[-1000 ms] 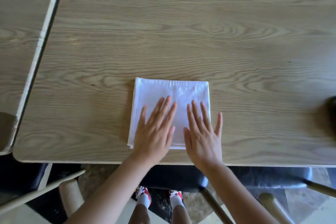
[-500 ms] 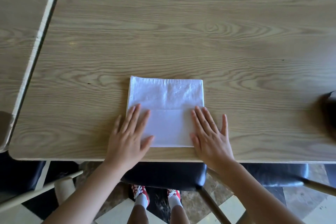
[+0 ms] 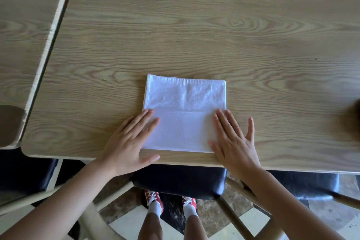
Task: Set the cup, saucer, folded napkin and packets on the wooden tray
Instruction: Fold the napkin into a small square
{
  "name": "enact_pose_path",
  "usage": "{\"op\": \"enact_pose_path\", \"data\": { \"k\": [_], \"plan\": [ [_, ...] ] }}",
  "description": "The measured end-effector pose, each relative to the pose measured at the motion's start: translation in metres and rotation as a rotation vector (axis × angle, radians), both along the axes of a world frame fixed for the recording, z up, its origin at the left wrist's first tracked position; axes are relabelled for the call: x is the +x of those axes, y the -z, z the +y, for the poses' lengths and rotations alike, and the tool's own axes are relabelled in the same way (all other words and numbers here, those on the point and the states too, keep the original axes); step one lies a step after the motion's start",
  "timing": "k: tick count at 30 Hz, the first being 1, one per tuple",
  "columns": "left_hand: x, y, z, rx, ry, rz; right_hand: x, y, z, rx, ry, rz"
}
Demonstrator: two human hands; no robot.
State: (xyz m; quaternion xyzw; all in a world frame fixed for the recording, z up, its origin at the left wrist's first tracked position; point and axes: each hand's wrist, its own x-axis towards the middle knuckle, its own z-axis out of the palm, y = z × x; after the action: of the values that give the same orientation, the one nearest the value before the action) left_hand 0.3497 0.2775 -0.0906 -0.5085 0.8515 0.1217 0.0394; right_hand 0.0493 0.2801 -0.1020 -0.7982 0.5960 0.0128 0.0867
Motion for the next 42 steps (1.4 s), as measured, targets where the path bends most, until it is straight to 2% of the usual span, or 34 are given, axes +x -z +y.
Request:
{"op": "enact_pose_path", "data": {
  "k": [8,16,21,25,29,34,36,38,40,42],
  "plan": [
    [-0.007,-0.010,-0.014,0.006,-0.009,-0.101,-0.011,-0.010,-0.010,0.000,-0.161,0.021],
    [0.006,-0.015,0.015,0.052,0.055,-0.144,-0.026,-0.006,0.004,0.006,-0.345,-0.004],
    [0.019,-0.009,0.019,-0.022,0.094,0.088,-0.033,0.000,0.006,-0.174,-0.398,-0.128],
    [0.028,-0.006,0.019,0.003,0.086,0.202,-0.033,0.001,0.008,-0.192,-0.397,-0.243],
    [0.022,-0.008,0.014,-0.043,0.002,0.399,-0.027,0.001,0.008,-0.222,-0.279,-0.376],
    [0.012,-0.001,0.011,-0.114,-0.192,0.557,-0.014,0.001,0.009,-0.258,-0.112,-0.520],
    [0.008,0.003,0.010,-0.110,-0.358,0.633,-0.005,-0.003,0.010,-0.239,0.050,-0.625],
    [-0.001,0.003,0.009,-0.210,-0.547,0.630,0.005,-0.006,0.011,-0.216,0.266,-0.697],
    [-0.013,0.007,0.007,-0.295,-0.701,0.657,0.015,-0.009,0.010,-0.205,0.472,-0.739],
    [-0.023,0.009,0.003,-0.288,-0.815,0.720,0.024,-0.011,0.006,-0.218,0.603,-0.750]
  ]
}}
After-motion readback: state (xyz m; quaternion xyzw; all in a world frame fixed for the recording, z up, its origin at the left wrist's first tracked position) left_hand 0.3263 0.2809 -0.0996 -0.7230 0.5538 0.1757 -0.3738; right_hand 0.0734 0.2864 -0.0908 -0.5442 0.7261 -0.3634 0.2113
